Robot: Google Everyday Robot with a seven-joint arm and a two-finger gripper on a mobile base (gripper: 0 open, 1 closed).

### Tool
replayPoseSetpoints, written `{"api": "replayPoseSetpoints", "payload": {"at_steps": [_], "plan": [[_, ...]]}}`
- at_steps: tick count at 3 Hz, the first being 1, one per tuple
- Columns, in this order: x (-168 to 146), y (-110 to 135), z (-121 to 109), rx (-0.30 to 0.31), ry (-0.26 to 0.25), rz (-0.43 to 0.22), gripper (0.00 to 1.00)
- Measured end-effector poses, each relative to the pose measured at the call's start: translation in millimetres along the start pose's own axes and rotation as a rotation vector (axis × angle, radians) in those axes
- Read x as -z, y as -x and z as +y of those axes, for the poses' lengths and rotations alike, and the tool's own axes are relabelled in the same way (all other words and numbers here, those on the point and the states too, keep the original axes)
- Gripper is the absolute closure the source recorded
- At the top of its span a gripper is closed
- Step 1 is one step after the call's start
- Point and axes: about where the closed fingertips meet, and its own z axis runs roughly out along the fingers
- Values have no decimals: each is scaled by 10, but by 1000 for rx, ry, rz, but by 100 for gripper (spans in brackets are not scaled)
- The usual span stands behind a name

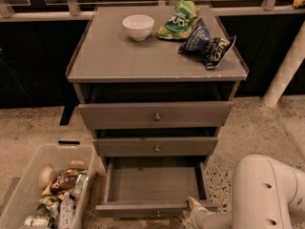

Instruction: Open bottom drawer

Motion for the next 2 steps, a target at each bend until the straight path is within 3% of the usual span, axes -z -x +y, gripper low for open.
{"api": "replayPoseSetpoints", "payload": {"at_steps": [2], "plan": [[64, -40, 56, 7, 8, 4, 100]]}}
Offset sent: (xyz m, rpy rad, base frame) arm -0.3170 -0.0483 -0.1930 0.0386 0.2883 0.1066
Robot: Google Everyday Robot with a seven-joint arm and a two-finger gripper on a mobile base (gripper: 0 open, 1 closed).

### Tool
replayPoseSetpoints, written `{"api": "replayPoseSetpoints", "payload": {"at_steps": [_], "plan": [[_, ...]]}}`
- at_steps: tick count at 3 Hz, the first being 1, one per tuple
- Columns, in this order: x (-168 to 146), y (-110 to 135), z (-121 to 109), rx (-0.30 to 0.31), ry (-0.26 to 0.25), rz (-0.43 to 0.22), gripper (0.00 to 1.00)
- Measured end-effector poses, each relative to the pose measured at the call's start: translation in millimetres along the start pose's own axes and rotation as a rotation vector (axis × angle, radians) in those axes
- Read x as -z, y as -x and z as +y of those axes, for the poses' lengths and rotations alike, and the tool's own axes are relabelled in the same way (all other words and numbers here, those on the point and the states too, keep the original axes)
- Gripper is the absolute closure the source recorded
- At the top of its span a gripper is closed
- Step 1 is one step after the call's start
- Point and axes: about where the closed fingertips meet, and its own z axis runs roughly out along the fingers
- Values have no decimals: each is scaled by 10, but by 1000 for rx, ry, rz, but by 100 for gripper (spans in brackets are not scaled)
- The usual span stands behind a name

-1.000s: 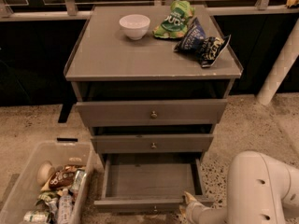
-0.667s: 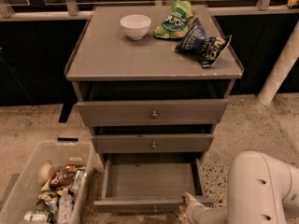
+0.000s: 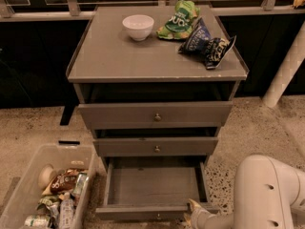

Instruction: Open bottom drawer

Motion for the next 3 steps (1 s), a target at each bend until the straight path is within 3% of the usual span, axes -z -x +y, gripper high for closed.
{"api": "replayPoseSetpoints", "payload": {"at_steps": [3], "plan": [[85, -145, 180, 15, 8, 6, 100]]}}
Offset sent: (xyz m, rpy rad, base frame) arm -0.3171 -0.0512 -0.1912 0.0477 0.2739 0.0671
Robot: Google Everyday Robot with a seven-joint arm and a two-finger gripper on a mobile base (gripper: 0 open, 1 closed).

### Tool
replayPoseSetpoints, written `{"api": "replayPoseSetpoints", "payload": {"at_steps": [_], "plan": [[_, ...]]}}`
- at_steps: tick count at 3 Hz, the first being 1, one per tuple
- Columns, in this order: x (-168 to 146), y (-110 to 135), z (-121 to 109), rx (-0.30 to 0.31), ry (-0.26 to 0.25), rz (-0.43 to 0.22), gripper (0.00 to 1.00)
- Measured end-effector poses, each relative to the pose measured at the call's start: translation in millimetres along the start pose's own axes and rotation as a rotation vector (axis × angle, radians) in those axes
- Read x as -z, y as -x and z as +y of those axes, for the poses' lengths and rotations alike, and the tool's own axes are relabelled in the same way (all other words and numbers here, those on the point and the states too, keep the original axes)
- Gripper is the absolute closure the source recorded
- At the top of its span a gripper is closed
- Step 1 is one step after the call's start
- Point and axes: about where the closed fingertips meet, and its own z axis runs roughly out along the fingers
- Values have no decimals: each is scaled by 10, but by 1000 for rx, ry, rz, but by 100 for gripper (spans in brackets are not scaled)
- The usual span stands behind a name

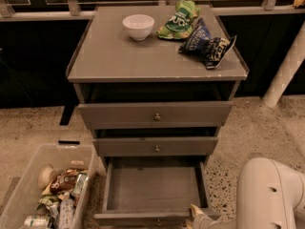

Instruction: Open bottom drawer

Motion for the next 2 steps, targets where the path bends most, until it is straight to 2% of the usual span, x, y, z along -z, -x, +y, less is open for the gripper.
{"api": "replayPoseSetpoints", "payload": {"at_steps": [1, 2], "plan": [[49, -90, 83, 6, -1, 5, 100], [80, -71, 71, 6, -1, 4, 100]]}}
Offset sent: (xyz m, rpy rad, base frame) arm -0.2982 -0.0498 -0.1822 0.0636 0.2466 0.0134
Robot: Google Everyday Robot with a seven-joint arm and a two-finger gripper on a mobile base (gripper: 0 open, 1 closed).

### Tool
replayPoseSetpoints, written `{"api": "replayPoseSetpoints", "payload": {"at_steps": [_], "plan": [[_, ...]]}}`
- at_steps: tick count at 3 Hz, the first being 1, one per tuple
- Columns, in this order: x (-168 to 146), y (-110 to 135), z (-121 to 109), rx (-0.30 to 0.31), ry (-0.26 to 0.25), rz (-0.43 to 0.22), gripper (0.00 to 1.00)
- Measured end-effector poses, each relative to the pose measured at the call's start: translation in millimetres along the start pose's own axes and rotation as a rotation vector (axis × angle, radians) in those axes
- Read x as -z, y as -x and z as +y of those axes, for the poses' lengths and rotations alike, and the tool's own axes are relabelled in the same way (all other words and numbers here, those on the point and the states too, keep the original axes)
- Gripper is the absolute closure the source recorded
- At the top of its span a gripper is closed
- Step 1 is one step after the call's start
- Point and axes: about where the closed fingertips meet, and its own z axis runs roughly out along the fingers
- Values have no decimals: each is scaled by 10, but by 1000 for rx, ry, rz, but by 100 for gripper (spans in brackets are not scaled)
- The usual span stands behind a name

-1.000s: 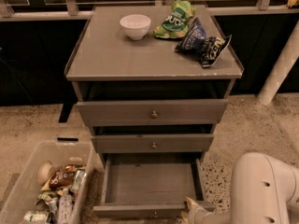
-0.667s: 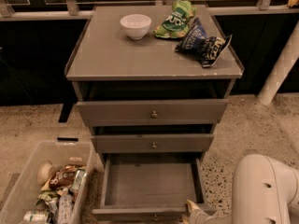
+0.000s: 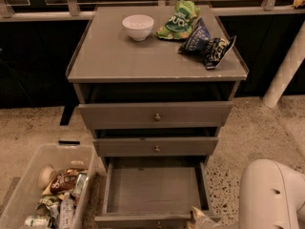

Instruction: Open bottom drawer

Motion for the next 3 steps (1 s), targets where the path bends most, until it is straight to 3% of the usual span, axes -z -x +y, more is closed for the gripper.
{"api": "replayPoseSetpoints", "payload": {"at_steps": [1, 3], "plan": [[0, 0, 0, 0, 0, 0, 81], [0, 0, 0, 0, 0, 0, 35]]}}
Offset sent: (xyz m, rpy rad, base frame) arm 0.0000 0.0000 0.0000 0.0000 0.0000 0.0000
